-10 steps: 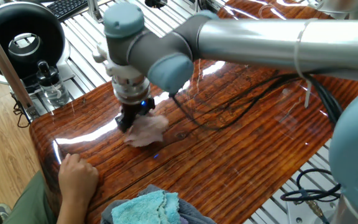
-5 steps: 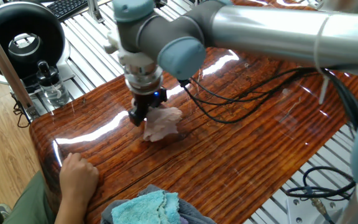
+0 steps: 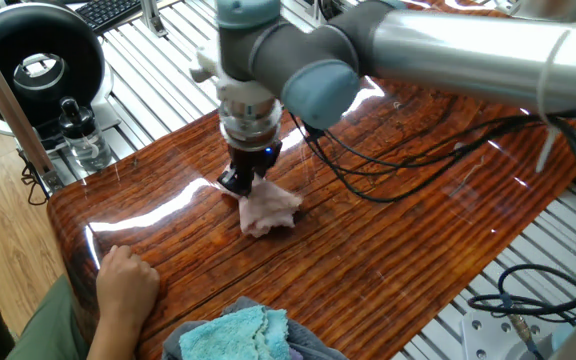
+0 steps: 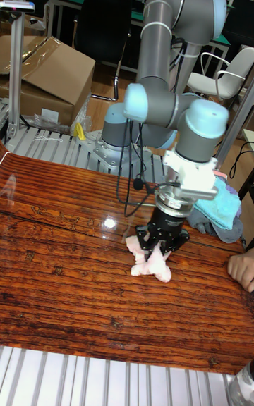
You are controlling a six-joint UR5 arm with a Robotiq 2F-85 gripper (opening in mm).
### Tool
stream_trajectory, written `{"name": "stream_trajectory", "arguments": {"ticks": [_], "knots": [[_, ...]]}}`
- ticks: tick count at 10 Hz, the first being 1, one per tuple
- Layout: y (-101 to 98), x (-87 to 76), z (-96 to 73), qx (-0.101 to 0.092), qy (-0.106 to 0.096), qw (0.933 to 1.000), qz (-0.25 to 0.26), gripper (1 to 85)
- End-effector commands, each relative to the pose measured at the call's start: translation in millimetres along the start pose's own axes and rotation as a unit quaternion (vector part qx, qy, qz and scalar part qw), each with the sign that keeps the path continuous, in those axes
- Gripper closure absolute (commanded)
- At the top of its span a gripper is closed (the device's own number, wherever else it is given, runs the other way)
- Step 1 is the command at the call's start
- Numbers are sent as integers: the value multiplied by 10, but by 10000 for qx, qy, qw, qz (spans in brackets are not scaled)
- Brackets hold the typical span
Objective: Clean the table with a cloth
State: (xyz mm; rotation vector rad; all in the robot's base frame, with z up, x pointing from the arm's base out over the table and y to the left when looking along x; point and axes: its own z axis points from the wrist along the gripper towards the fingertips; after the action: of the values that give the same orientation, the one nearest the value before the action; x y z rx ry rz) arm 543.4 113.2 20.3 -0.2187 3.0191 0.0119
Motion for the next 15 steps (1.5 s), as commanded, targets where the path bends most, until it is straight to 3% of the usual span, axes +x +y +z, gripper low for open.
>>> {"name": "stream_trajectory", "arguments": {"ticks": [1, 3, 5, 7, 9, 11, 13, 15], "knots": [[-189, 9, 5, 13, -330, 9994, -91, 383], [-262, 25, -107, 43, -270, 9995, -134, 323], [-186, -8, -229, -155, -247, 9996, -47, 307], [-128, -11, -429, -297, -74, 9995, 11, 290], [-171, -9, -603, -281, 77, 9996, 65, 300], [-232, 10, -799, -222, 181, 9992, 264, 383], [-392, 64, -891, -107, 264, 9991, 329, 487], [-669, 195, -888, 278, 469, 9973, 493, 753]]}}
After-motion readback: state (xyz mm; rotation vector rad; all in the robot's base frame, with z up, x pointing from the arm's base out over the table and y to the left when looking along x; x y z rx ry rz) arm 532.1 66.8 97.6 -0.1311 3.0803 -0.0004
